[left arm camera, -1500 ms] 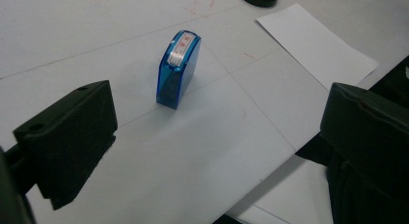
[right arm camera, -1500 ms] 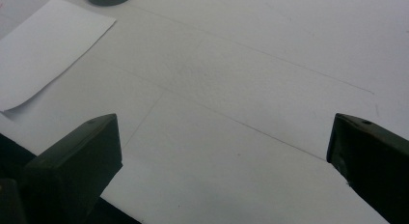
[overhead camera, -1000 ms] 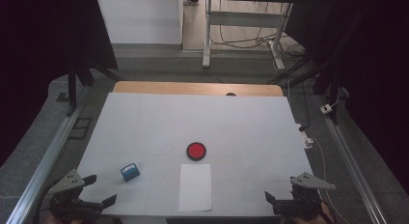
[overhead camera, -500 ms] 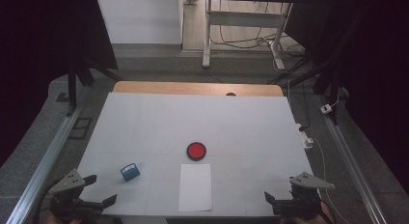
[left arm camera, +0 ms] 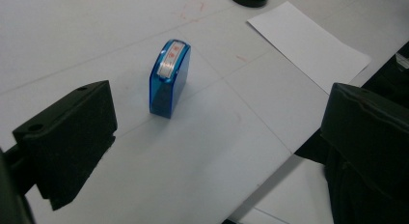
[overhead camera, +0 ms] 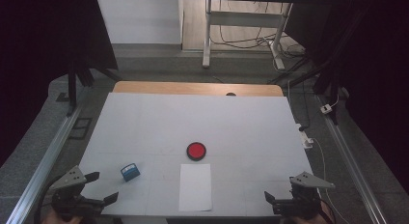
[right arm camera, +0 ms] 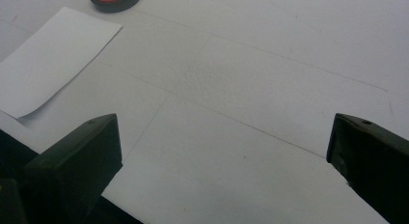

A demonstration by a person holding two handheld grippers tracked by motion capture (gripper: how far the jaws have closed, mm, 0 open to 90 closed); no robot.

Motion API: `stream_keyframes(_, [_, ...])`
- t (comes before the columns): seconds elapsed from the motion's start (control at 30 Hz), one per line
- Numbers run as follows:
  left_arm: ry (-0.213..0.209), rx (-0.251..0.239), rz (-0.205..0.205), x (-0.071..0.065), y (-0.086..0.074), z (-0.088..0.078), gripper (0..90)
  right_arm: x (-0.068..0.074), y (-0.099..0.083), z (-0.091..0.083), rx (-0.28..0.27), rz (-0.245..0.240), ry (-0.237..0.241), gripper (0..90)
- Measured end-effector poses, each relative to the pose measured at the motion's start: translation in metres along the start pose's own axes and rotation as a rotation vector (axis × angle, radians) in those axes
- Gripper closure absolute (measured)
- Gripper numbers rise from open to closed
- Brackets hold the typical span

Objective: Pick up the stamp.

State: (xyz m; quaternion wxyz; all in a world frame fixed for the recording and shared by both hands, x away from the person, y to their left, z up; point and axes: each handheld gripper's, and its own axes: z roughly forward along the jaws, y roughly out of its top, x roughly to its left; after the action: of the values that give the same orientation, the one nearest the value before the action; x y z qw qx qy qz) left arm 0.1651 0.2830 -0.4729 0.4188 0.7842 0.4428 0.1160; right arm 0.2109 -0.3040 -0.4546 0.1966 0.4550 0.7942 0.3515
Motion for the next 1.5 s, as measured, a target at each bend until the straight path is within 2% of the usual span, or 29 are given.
stream_keyframes(0.1, [-0.010, -0.017, 0.014, 0.000, 0.003, 0.000, 0.0, 0.000, 0.000, 0.000, 0.001, 0.001, 0.002, 0.0])
stream_keyframes(0.4, [-0.022, 0.012, 0.031, 0.000, 0.013, 0.005, 0.0, 0.000, 0.000, 0.001, 0.002, 0.003, 0.002, 0.0])
stream_keyframes(0.53, [-0.041, 0.023, 0.043, 0.001, 0.019, 0.010, 0.5, 0.000, 0.001, 0.001, 0.003, 0.005, 0.002, 0.0])
stream_keyframes(0.6, [-0.040, 0.012, 0.053, 0.001, 0.021, 0.011, 0.8, 0.000, 0.001, 0.001, 0.004, 0.005, 0.003, 0.0])
stream_keyframes(0.87, [-0.023, 0.049, 0.093, 0.007, 0.033, 0.020, 0.0, 0.000, 0.001, 0.002, 0.011, 0.002, 0.007, 0.0])
stream_keyframes(1.03, [-0.010, 0.059, 0.082, 0.011, 0.038, 0.028, 0.0, 0.000, 0.001, 0.003, 0.015, 0.003, 0.009, 0.0])
stream_keyframes(1.2, [-0.018, 0.049, 0.043, 0.017, 0.045, 0.032, 0.0, 0.000, 0.001, 0.003, 0.016, 0.002, 0.010, 0.0])
stream_keyframes(1.5, [0.022, 0.097, 0.046, 0.024, 0.057, 0.045, 0.0, 0.000, 0.002, 0.004, 0.022, 0.001, 0.012, 0.0])
